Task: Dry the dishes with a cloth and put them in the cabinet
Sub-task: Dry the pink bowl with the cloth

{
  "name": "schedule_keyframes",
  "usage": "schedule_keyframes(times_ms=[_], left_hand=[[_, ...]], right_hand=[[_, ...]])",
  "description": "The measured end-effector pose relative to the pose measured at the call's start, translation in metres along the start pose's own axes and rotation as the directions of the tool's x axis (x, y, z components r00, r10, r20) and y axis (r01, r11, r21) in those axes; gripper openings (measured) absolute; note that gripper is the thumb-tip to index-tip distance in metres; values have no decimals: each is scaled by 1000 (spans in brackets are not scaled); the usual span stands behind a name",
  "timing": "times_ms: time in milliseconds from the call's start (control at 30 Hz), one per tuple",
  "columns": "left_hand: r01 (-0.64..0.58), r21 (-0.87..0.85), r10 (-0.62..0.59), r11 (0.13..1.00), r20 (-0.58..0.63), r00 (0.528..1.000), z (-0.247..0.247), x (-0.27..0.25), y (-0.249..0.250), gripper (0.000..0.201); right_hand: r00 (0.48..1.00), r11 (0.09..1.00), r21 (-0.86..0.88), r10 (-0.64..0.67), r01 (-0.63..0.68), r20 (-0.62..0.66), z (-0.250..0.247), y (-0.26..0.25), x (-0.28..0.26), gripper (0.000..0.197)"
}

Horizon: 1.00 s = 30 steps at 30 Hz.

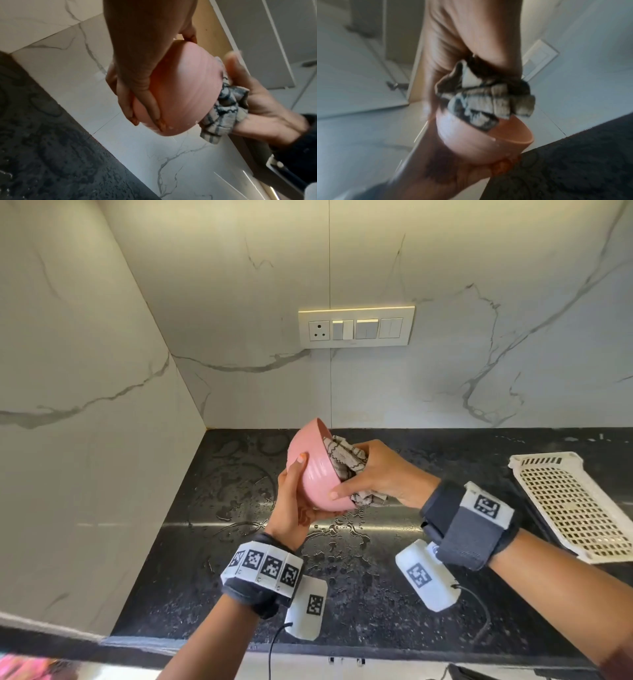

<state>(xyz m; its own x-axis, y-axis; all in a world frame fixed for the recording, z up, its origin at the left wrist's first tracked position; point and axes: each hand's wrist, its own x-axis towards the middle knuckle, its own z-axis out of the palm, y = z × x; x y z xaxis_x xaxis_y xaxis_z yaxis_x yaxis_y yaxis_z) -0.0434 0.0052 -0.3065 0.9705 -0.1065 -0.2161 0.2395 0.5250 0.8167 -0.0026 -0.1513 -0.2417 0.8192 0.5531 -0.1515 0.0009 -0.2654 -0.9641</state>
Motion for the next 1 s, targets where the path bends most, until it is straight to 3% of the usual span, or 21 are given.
schedule_keyframes(times_ms=[100,167,233,267,333,400,500,567,600,667,733,800,867,933,1000], left_hand=[[37,25,-35,999,-84,996,0,-2,-5,97],[37,65,-31,997,-101,994,-2,-4,-4,99],[-37,234,69,972,-129,989,-10,-4,4,99],[-108,332,150,937,-101,984,-17,-2,11,101],[-233,497,220,836,86,972,-22,-3,32,98],[-254,647,93,719,272,958,-24,-2,49,82],[-254,737,-1,627,327,945,-24,-2,60,66],[-258,687,29,679,326,945,-23,-6,56,58],[-261,653,60,711,314,948,-22,-8,52,49],[-249,612,92,751,277,956,-22,-12,40,36],[-227,547,106,806,244,964,-22,-14,27,30],[-209,497,112,842,218,969,-20,-14,17,34],[-212,438,120,874,229,966,-14,-15,7,36],[-230,394,150,890,222,963,-11,-18,-5,36],[-259,395,192,882,201,961,-9,-22,-12,37]], right_hand=[[996,999,-35,7,-10,-90,2,2,-1,37],[999,996,-87,22,-25,-36,-8,0,-2,35],[997,983,-180,40,-27,70,-22,-7,-4,27],[990,974,-226,52,-21,132,-28,-14,-7,27],[968,966,-257,81,-19,236,-38,-28,-12,34],[949,957,-290,98,-7,300,-46,-39,-14,30],[966,917,-399,76,30,248,-54,-45,-7,26],[999,880,-475,-17,36,43,-62,-41,1,24],[991,868,-496,-94,34,-96,-65,-37,4,21],[921,869,-493,-223,40,-318,-67,-28,2,31],[868,907,-411,-274,91,-413,-56,-18,-8,37],[873,923,-329,-318,197,-370,-32,-9,-22,37],[905,898,-310,-381,313,-191,-1,4,-34,40],[908,839,-447,-400,310,-123,24,26,-36,47],[859,707,-669,-469,228,-203,35,40,-33,51]])
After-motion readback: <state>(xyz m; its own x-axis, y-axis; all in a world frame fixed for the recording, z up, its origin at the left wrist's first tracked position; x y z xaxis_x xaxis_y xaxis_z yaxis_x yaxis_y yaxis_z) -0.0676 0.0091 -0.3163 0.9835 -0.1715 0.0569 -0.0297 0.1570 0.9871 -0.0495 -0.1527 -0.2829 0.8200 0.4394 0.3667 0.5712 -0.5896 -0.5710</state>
